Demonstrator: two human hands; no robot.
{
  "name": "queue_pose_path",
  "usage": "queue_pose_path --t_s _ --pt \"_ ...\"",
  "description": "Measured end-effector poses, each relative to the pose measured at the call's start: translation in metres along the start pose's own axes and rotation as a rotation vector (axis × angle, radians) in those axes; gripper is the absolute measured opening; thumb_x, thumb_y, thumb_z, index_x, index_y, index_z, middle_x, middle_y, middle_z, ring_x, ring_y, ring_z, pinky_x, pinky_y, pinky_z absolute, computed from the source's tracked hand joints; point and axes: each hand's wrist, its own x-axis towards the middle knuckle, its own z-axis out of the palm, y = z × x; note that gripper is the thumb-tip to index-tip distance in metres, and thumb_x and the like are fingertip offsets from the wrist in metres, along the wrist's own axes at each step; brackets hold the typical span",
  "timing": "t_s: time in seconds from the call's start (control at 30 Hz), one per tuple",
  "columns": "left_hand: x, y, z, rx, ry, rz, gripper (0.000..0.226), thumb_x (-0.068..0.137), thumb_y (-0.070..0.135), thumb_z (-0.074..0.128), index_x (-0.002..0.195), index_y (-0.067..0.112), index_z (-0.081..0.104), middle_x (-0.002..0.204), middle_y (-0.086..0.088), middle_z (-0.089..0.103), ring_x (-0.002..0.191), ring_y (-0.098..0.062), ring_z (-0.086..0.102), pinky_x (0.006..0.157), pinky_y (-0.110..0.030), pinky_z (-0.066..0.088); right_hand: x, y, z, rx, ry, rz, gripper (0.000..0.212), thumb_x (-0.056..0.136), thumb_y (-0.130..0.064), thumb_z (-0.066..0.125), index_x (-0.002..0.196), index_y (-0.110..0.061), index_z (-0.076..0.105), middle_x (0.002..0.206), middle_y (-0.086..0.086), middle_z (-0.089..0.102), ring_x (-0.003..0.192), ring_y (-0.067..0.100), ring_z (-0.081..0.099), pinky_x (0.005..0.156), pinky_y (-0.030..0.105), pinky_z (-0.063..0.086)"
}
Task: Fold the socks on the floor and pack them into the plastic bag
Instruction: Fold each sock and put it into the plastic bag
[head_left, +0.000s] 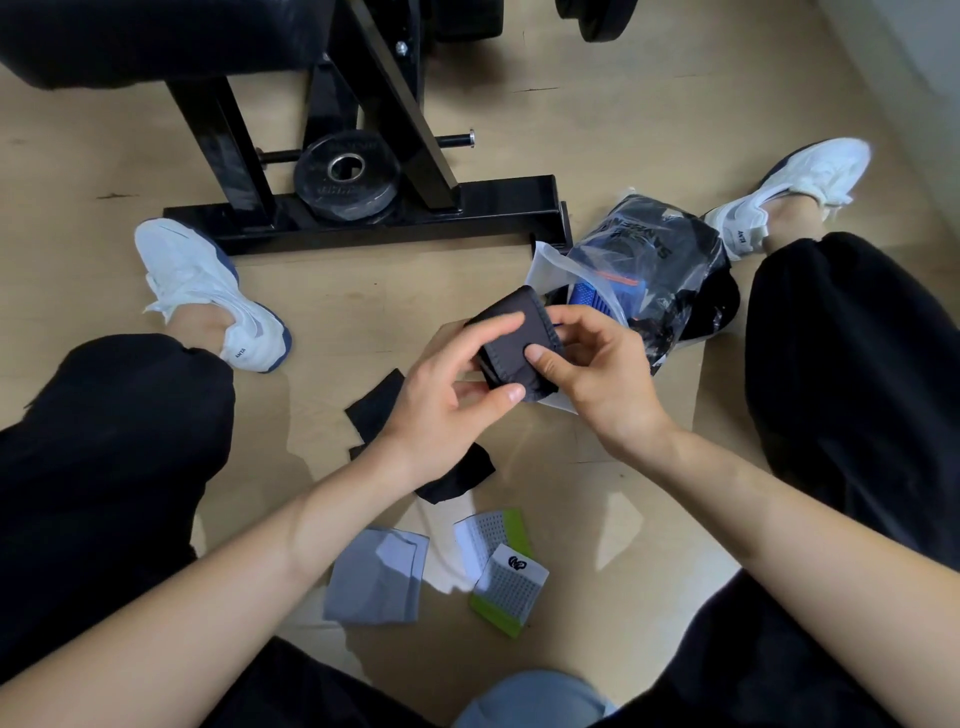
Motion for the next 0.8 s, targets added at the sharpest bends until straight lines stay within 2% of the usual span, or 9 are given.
queue_pose_path --t_s 0.1,0.2,0.27,0.33,0.43,0.5,0.63,0.73,0.8 --pt "0.001 -0.008 0.002 0.012 0.055 -0.013 0.046 0.089 0.009 0.072 0.130 0.029 0.063 0.130 0.000 0.059 0.112 -0.023 0.065 0.089 -0.036 0.060 -0.003 0.003 0.002 0.042 -0.004 0.026 0.025 0.085 -0.001 0.074 0.106 -0.013 0.068 0.096 0.025 0.069 0.084 0.038 0.067 0.083 0.055 0.058" --pt "0.006 -0.012 -0.001 -0.002 0.074 -0.073 0.041 0.090 0.010 0.071 0.123 0.033 0.066 0.124 -0.001 0.066 0.104 -0.022 0.068 0.084 -0.032 0.059 -0.002 0.005 0.000 -0.003 -0.076 0.029 0.026 0.086 -0.004 0.073 0.111 -0.009 0.068 0.101 0.016 0.073 0.088 0.028 0.069 0.085 0.050 0.058" --pt "0.007 -0.016 -0.004 0.036 0.070 -0.092 0.040 0.089 0.010 0.071 0.120 0.035 0.067 0.122 0.003 0.066 0.102 -0.021 0.068 0.083 -0.031 0.059 0.001 0.003 -0.008 -0.182 -0.119 -0.004 0.028 0.087 -0.009 0.075 0.114 -0.011 0.068 0.100 0.007 0.074 0.087 0.020 0.070 0.083 0.041 0.059" --pt "0.009 -0.021 -0.009 0.102 0.065 -0.095 0.041 0.088 0.011 0.073 0.119 0.038 0.067 0.120 0.008 0.064 0.101 -0.021 0.067 0.085 -0.035 0.058 0.009 0.001 -0.024 -0.451 -0.066 -0.096 0.031 0.087 -0.016 0.076 0.117 -0.015 0.068 0.101 -0.001 0.071 0.089 0.016 0.068 0.084 0.034 0.058" --pt "0.013 -0.029 -0.013 0.176 0.045 -0.109 0.046 0.086 0.014 0.074 0.122 0.042 0.066 0.119 0.012 0.061 0.098 -0.021 0.066 0.084 -0.040 0.058 0.027 0.000 -0.051 -0.809 0.019 -0.320 0.031 0.085 -0.018 0.077 0.114 -0.017 0.070 0.111 -0.001 0.066 0.103 0.023 0.059 0.091 0.030 0.049" --pt "0.016 -0.033 -0.013 0.220 0.045 -0.109 0.050 0.085 0.017 0.075 0.124 0.046 0.063 0.119 0.012 0.062 0.097 -0.022 0.066 0.085 -0.043 0.058 0.039 0.004 -0.063 -0.966 -0.004 -0.370 0.031 0.083 -0.014 0.077 0.113 -0.016 0.071 0.119 0.003 0.062 0.106 0.028 0.054 0.093 0.024 0.039" --pt "0.025 -0.039 -0.008 0.253 0.065 -0.043 0.051 0.085 0.017 0.075 0.128 0.043 0.063 0.118 0.011 0.061 0.093 -0.020 0.066 0.083 -0.045 0.058 0.053 0.010 -0.074 -1.082 -0.091 -0.284 0.037 0.083 -0.005 0.073 0.118 -0.016 0.070 0.128 0.006 0.058 0.111 0.032 0.057 0.094 0.040 0.049" --pt "0.034 -0.043 -0.002 0.394 0.012 0.057 0.052 0.087 0.020 0.073 0.132 0.041 0.060 0.116 0.012 0.056 0.088 -0.022 0.065 0.080 -0.043 0.057 0.058 0.011 -0.073 -1.031 -0.144 -0.224 0.041 0.083 0.003 0.064 0.119 -0.015 0.070 0.125 0.003 0.063 0.104 0.028 0.064 0.090 0.041 0.053" --pt "0.039 -0.045 0.004 0.492 -0.028 0.114 0.052 0.088 0.018 0.072 0.136 0.035 0.060 0.122 0.009 0.054 0.098 -0.018 0.062 0.082 -0.039 0.057 0.058 0.012 -0.073 -1.012 -0.138 -0.218 0.044 0.082 0.008 0.058 0.118 -0.015 0.070 0.124 0.003 0.064 0.102 0.027 0.065 0.090 0.042 0.053"
